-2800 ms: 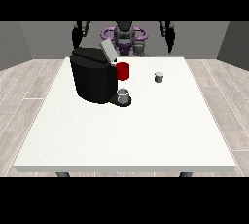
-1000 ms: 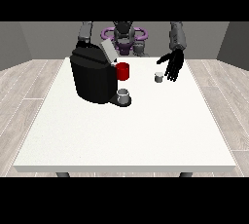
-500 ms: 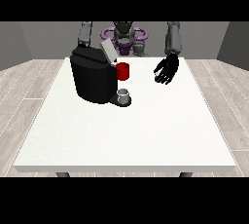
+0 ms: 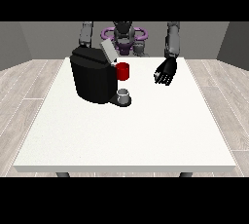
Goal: Insert the coffee pod into the coffee machine and close the lid
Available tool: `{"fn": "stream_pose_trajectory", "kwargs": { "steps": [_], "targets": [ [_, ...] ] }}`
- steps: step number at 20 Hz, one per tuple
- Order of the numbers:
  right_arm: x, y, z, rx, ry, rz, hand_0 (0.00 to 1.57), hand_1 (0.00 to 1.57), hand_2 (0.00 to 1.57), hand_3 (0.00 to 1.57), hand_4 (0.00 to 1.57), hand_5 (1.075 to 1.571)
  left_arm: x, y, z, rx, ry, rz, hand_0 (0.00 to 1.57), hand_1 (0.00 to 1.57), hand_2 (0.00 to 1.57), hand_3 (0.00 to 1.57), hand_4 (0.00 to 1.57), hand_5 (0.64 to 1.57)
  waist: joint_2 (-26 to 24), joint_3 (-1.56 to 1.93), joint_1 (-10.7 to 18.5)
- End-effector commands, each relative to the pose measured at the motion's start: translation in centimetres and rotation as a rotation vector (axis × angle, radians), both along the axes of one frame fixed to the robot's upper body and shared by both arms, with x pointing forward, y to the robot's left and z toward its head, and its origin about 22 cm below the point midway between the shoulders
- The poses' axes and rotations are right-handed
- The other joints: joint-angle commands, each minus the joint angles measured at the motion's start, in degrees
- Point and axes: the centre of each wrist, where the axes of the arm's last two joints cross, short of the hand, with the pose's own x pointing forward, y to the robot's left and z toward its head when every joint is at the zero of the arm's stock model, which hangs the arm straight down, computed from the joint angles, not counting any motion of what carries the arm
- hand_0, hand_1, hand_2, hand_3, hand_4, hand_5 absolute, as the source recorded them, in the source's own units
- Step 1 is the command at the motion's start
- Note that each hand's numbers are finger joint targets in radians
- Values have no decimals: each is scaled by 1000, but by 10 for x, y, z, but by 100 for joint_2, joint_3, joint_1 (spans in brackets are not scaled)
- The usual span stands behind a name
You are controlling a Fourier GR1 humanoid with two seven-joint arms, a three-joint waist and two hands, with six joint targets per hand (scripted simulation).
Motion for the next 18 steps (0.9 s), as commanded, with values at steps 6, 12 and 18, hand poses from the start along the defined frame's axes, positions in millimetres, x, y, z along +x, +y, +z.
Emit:
{"fn": "stream_pose_trajectory", "kwargs": {
  "steps": [6,12,18],
  "targets": [
    [0,-26,-14,13,82,-50,0,0,0,0,0,1571,-3,5,-20,72,106,-56,870,870,1021,921,413,1571,-303,-5,156],
    [-7,-11,-24,-68,84,-86,0,0,0,0,0,1571,14,-7,-7,1,45,-63,1277,1277,1311,1244,496,1571,-372,-6,80],
    [-8,-21,-36,-87,133,-99,0,0,0,0,0,1571,27,-28,10,-138,58,-116,1447,1447,1431,1354,530,1571,-571,-4,215]
  ]
}}
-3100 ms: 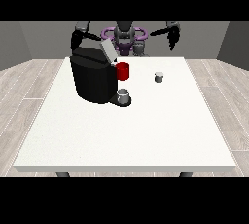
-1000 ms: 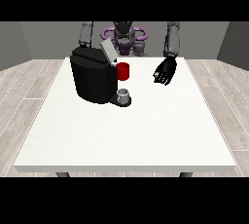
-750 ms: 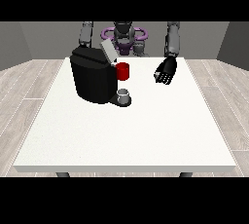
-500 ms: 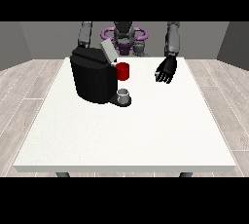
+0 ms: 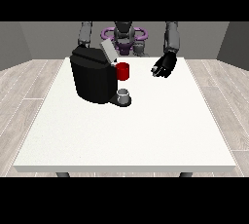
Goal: Insert the coffee pod into the coffee machine and close the lid
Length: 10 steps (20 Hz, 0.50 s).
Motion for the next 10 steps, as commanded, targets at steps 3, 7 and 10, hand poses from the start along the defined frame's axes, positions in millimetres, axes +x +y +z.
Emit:
{"fn": "stream_pose_trajectory", "kwargs": {
  "steps": [3,7,10],
  "targets": [
    [-15,6,-26,-18,90,-1,0,0,0,0,0,1571,16,-25,25,-24,97,-54,1403,1403,1395,1319,502,1571,-574,2,93],
    [-10,-24,-28,-1,94,-31,0,0,0,0,0,1571,30,-58,57,-46,107,-114,1418,1418,1400,1334,534,1571,-774,3,176],
    [-14,-13,-29,3,135,-8,0,0,0,0,0,1571,37,-71,75,-53,128,-125,1331,1331,1351,1323,592,1571,-1068,3,83]
  ]
}}
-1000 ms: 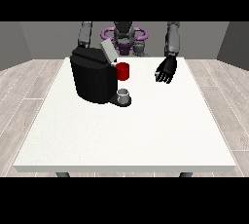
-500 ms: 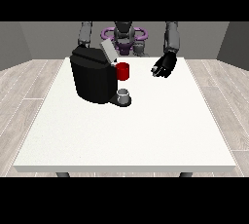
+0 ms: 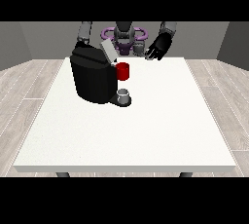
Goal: Insert the coffee pod into the coffee machine and close the lid
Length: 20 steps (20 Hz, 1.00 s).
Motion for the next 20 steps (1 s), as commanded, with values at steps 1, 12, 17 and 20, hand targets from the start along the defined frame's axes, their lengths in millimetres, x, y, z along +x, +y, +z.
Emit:
{"fn": "stream_pose_trajectory", "kwargs": {
  "steps": [1,12,17,20],
  "targets": [
    [-6,10,-8,13,34,12,0,0,0,0,0,1571,14,-25,40,13,-11,-24,1340,1340,1372,1351,562,1571,-201,1,-107],
    [21,18,47,40,-151,77,0,0,0,0,0,1571,41,7,131,-87,-116,95,1221,1221,1266,1292,509,1571,425,-1,-787],
    [36,1,64,-4,-232,60,0,0,0,0,0,1571,44,4,174,-100,-221,89,1256,1256,1287,1265,488,1571,943,0,-857],
    [50,-5,86,4,-253,67,0,0,0,0,0,1571,46,-11,186,-78,-242,92,1155,1155,1247,1266,484,1571,1052,1,-882]
  ]
}}
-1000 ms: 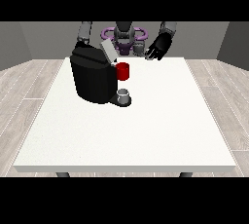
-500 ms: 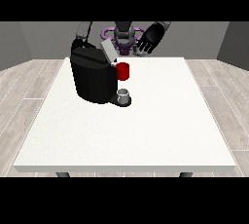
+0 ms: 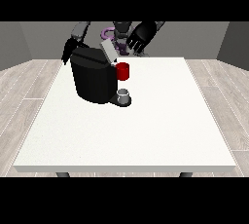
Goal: Insert the coffee pod into the coffee machine and close the lid
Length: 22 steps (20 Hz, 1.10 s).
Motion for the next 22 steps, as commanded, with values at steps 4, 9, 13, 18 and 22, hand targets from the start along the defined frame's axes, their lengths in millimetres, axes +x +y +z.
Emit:
{"fn": "stream_pose_trajectory", "kwargs": {
  "steps": [4,9,13,18,22],
  "targets": [
    [18,11,36,20,-97,8,0,0,0,0,186,1571,2,8,61,-6,-107,51,1222,1222,1288,1238,475,1571,611,0,-288],
    [11,6,31,8,-37,21,0,0,0,0,60,1571,7,5,42,-9,-41,52,1258,1258,1299,1245,494,1571,452,-1,-437],
    [18,18,35,5,-133,1,0,0,0,0,0,1571,7,-8,51,22,-121,30,1188,1188,1266,1227,471,1571,924,0,-342],
    [22,11,44,19,-96,-23,0,0,0,0,186,1571,7,12,51,10,-64,7,1248,1248,1286,1244,445,1571,746,-1,-212],
    [25,6,36,14,-92,-46,0,0,0,0,33,1571,10,-25,36,28,-44,-21,1243,1243,1284,1230,423,1571,718,1,-155]
  ]
}}
